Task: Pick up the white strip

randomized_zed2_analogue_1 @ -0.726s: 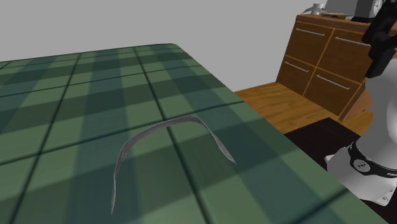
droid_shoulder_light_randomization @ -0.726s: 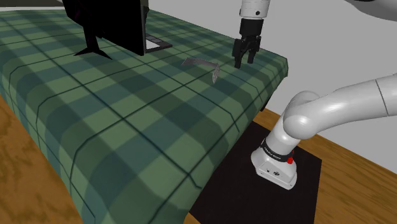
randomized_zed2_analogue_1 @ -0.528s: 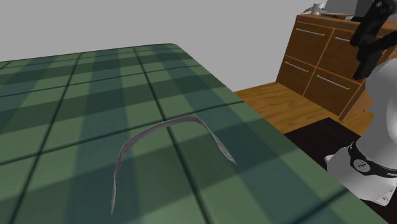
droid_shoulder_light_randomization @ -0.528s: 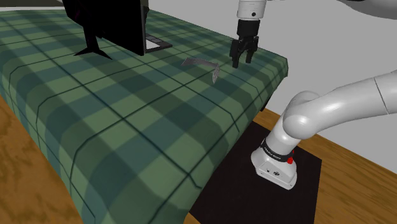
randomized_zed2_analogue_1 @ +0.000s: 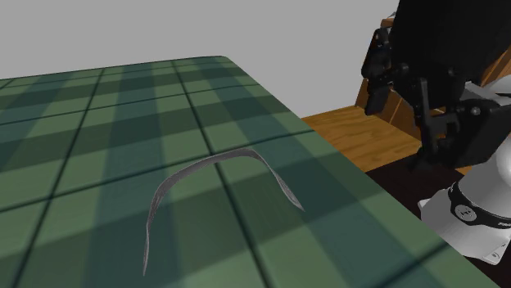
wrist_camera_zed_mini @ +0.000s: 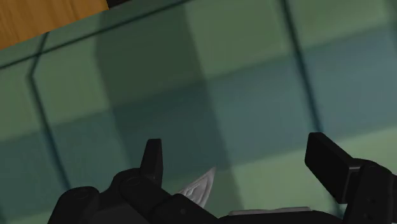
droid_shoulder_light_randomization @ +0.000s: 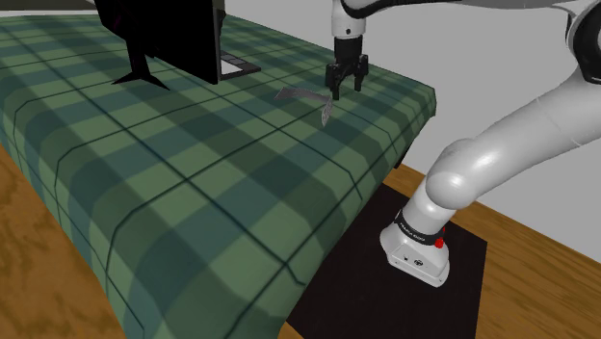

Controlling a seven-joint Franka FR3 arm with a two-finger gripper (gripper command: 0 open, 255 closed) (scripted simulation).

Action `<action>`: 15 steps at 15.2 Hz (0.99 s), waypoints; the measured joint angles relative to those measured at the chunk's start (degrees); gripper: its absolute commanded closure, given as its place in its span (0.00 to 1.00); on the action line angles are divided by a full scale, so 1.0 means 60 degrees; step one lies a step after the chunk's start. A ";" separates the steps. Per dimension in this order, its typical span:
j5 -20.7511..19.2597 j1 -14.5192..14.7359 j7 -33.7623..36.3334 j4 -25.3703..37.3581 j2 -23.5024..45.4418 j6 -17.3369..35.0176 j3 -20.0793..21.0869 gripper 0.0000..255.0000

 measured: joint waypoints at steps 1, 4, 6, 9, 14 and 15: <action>-0.0139 -0.0057 0.0136 0.0272 0.0391 0.0063 0.0027 0.00; -0.0634 -0.0284 0.0393 0.1010 0.1430 0.0208 -0.0021 0.00; -0.0945 -0.0395 0.0650 0.1395 0.2119 0.0393 -0.0035 0.00; -0.1443 -0.0599 0.0881 0.2199 0.3141 0.0464 -0.0155 0.00; -0.2180 -0.0808 0.1322 0.3881 0.4926 0.0301 -0.0353 0.00; -0.2318 -0.0841 0.1383 0.4204 0.5205 0.0204 -0.0403 0.00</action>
